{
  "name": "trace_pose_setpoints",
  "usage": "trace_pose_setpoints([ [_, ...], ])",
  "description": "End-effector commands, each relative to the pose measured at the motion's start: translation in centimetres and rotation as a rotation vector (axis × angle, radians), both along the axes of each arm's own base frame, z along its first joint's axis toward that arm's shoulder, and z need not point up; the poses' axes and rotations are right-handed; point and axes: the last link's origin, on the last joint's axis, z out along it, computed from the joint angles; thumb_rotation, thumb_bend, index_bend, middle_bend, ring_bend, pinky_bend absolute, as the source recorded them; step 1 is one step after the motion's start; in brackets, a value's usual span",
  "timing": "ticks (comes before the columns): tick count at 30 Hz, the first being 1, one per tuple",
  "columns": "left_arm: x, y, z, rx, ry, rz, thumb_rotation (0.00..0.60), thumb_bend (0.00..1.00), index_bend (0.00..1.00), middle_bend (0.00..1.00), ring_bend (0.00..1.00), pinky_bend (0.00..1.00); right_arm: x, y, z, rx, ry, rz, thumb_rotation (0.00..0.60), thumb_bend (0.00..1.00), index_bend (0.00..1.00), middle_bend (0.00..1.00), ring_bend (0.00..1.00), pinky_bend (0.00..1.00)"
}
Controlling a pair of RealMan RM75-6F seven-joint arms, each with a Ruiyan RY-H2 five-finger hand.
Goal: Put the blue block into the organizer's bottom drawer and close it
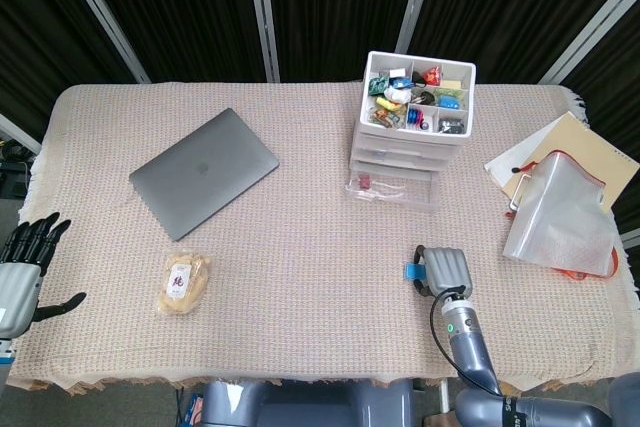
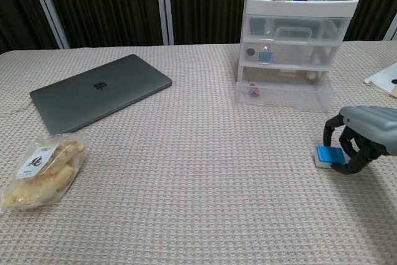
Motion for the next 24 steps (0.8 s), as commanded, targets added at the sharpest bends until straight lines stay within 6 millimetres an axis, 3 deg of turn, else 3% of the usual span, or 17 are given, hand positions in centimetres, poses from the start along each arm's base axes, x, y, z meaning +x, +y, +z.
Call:
trace_pose_setpoints([
  [1,0.0,0.0,0.0,-0.001,0.000,-0.001,0.600,0.15,0.01,0.00,0.00,0.00,0.9,-0.1,0.6,-0.024,-0.024,0.036,0.600,0.27,0.62,0.76,0.75,0.59],
  [9,0.0,0.0,0.0,0.001,-0.001,-0.001,0.600,0.15,0.01,0.00,0.00,0.00,2.5,-2.3,2.1,-0.088,-0.040,0.077,0.600,0.27,0.62,0.76,0.75,0.59],
  [18,0.0,0.0,0.1,-0.004,-0.024,0.008,0.600,0.15,0.01,0.00,0.00,0.00,3.6,-8.7,4.1,-0.225,-0.090,0.042,0.600,0.27,0.62,0.76,0.75,0.59],
  [24,-0.1,0.1,0.1,-0.018,-0.038,0.017,0.600,0.15,0.01,0.00,0.00,0.00,3.2,-12.4,4.7,-0.297,-0.110,0.005,0.600,0.27,0.61,0.76,0.75,0.59],
])
